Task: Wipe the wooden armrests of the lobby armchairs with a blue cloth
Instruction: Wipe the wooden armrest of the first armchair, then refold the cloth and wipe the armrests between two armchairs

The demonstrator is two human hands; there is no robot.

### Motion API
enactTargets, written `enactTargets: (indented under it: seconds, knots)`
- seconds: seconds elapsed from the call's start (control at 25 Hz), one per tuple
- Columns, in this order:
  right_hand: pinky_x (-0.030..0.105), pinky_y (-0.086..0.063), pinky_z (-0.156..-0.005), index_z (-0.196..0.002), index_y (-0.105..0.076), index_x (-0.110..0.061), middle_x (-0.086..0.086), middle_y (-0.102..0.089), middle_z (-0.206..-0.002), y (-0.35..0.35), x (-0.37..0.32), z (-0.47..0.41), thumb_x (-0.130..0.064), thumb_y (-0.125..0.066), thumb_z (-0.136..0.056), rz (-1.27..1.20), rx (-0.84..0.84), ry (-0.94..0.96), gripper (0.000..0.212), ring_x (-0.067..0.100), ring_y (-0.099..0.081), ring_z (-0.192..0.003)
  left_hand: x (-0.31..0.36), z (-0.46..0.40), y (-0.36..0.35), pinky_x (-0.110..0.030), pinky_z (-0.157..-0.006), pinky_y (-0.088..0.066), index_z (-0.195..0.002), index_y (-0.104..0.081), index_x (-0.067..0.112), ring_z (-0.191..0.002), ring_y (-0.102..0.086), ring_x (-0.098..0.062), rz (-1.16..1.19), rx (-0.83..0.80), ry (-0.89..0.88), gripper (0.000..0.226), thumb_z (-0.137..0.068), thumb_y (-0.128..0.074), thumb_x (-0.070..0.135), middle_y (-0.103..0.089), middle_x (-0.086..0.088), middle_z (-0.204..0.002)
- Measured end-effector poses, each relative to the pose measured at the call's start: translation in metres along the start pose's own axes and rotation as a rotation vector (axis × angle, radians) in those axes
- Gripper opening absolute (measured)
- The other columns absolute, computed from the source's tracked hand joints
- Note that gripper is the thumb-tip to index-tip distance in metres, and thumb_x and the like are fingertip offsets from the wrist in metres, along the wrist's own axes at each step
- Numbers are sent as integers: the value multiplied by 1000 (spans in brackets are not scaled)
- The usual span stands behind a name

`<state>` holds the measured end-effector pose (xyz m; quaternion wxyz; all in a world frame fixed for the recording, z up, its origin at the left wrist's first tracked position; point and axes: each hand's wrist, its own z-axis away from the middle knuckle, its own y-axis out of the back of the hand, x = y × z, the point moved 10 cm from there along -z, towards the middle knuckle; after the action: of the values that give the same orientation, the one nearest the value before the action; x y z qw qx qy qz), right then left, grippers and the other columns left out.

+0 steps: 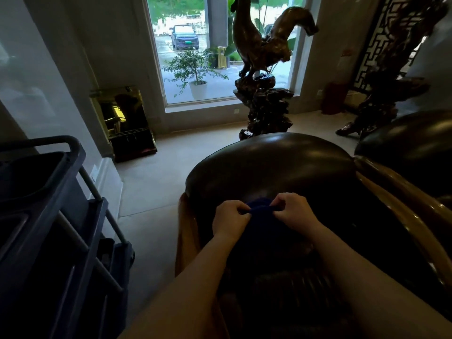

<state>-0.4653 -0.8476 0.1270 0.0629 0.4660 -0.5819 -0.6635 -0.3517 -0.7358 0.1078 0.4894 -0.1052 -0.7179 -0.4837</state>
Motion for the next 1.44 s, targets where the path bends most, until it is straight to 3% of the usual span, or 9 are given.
enactTargets:
  seconds: [0.32,0.48,0.64,0.88,1.12,1.32,1.44]
  knots:
    - [23,-41,-65,-78,-66,-14,2,-65,-79,98,106,98,-10,-69,-72,-16,3,48,7,14,-59,-75,101,76,-114,-32,-81,-54,-92,-69,22,-87,-62,-10,-26,63,37,15,-79,-64,18,-68,0,-99]
    - [22,-42,-65,-81,-67,-12,2,-65,-82,170,166,132,-12,-69,-73,-9,20,64,8,14,-60,-77,173,87,-178,-37,-85,-54,-89,-70,23,-89,-62,-11,-59,13,-18,13,-78,-65,20,-68,2,-98]
    - [14,-40,-56,-81,-68,-14,-2,-65,-77,234,237,142,-16,-70,-73,-60,54,40,9,11,-61,-73,245,80,-242,-37,-84,-54,-87,-70,24,-86,-62,-10,-71,-24,-77,11,-77,-66,20,-68,2,-96]
    - [25,-50,-66,-75,-65,-22,-3,-65,-75,295,347,120,-19,-71,-73,-68,75,-11,7,11,-62,-73,313,27,-342,-40,-86,-53,-86,-71,23,-89,-63,-13,-97,-97,-141,10,-77,-67,20,-69,1,-96]
    - [13,-41,-56,-77,-66,-17,-10,-59,-69,362,451,71,-17,-71,-72,-38,77,-14,7,7,-57,-69,384,-42,-437,-40,-84,-55,-85,-73,23,-85,-64,-12,-104,-139,-184,12,-75,-69,19,-72,2,-91]
    - [13,-38,-55,-72,-62,-25,-13,-57,-70,411,533,38,-14,-69,-73,-54,33,3,12,3,-55,-68,440,-82,-508,-41,-84,-55,-84,-73,25,-84,-65,-14,-123,-118,-182,13,-74,-69,18,-72,1,-91]
    - [15,-39,-56,-77,-65,-17,-6,-60,-74,427,574,15,-10,-68,-73,-47,15,56,9,10,-56,-71,460,-100,-544,-40,-83,-54,-85,-73,24,-83,-65,-14,-146,-61,-168,13,-74,-68,18,-72,1,-90]
